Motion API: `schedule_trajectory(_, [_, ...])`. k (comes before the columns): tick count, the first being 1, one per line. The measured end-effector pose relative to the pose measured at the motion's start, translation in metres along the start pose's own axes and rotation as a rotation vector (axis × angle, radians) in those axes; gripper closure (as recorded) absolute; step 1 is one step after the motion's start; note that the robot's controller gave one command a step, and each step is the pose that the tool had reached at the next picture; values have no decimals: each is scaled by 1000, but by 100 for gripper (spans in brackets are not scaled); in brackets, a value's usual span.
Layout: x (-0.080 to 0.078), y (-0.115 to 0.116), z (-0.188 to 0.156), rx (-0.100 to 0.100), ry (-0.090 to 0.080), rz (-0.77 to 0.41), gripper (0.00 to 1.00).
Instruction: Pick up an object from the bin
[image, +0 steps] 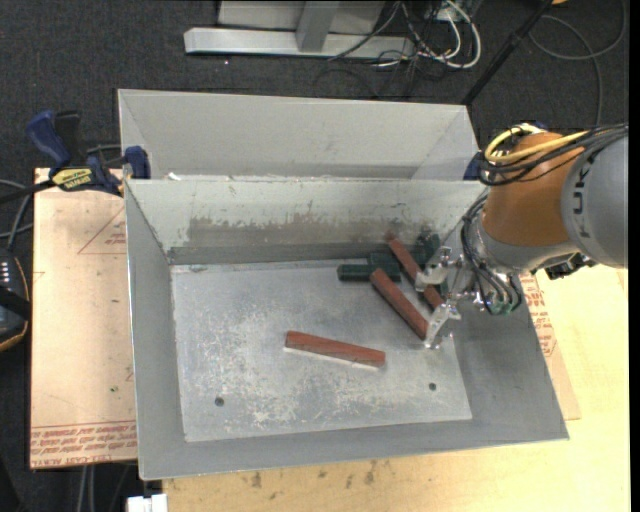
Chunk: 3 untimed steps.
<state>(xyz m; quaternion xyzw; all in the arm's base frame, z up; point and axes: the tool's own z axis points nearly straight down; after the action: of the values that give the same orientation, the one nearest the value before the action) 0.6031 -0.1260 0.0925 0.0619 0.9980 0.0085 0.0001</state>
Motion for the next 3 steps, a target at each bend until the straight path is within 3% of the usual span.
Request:
schedule_trajectory(1, [-7, 0, 2, -2, -41, 231, 100])
schedule_trajectory(3, [-6, 0, 0, -1, -35, 231, 100])
